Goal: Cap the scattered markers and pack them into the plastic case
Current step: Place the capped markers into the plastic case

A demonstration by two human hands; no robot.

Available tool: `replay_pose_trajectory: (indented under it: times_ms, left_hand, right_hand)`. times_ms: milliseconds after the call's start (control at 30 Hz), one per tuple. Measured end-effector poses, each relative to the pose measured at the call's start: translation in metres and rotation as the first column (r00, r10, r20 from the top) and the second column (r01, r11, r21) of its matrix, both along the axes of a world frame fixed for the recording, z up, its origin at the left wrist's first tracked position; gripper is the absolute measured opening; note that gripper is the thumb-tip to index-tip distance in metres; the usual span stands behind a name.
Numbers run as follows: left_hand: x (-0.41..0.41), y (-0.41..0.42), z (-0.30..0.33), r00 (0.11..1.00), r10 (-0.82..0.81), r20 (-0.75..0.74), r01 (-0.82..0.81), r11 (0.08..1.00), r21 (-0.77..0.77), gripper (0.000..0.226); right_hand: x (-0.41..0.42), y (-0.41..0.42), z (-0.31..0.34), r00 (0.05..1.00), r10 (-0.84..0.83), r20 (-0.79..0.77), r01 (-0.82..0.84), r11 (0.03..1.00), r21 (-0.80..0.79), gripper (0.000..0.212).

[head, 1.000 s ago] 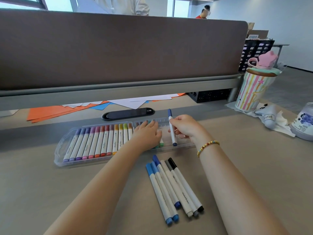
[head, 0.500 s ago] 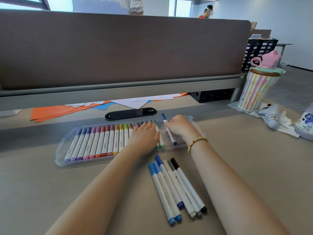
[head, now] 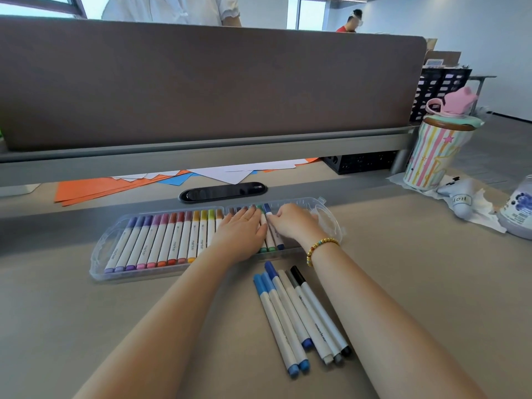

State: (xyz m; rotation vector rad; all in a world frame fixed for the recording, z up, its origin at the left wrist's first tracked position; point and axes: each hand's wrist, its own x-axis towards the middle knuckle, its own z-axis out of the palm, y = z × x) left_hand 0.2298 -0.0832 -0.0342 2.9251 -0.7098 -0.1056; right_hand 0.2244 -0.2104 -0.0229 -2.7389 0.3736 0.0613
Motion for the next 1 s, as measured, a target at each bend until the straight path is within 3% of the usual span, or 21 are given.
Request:
replay_pose_trajectory:
  times_ms: [400, 567, 700, 767, 833, 933, 1000]
  left_hand:
    - [0.0, 0.0, 0.002, 1.0, -0.011, -0.026, 0.011, 1.0, -0.001, 0.053]
    - [-0.016, 0.005, 0.009, 1.0, -0.008, -0.003, 0.008, 0.993, -0.119, 0.047]
    - [-0.044, 0.019, 0.014, 0.999, -0.032, -0.037, 0.019, 0.956, -0.293, 0.025]
    - [-0.062, 0.024, 0.015, 0.997, 0.035, -0.075, -0.063, 0.913, -0.404, 0.025]
    - [-0.078, 0.026, 0.017, 0.987, 0.162, -0.01, -0.149, 0.879, -0.453, 0.028]
    - [-0.095, 0.03, 0.023, 0.96, 0.268, 0.079, -0.221, 0.901, -0.374, 0.022]
    - [-0.105, 0.03, 0.027, 0.97, 0.242, -0.014, -0.238, 0.944, -0.229, 0.024]
  right_hand:
    - [-0.003, -0.001, 0.008, 0.984, 0.018, -0.175, -0.041, 0.991, -0.128, 0.06]
    - [-0.028, -0.002, 0.006, 0.998, 0.066, 0.016, -0.062, 0.978, -0.198, 0.043]
    - [-0.06, -0.01, 0.015, 0.97, -0.016, 0.243, 0.041, 0.994, -0.098, 0.029]
    - [-0.076, -0.011, 0.024, 0.947, -0.054, 0.317, 0.078, 0.995, -0.065, 0.021]
    - [-0.091, -0.009, 0.035, 0.939, -0.059, 0.338, 0.081, 0.996, -0.05, 0.017]
    - [-0.11, -0.003, 0.046, 0.967, 0.02, 0.254, -0.001, 0.997, -0.073, 0.017]
    - [-0.12, 0.002, 0.049, 0.983, 0.082, 0.165, -0.07, 0.994, -0.08, 0.014]
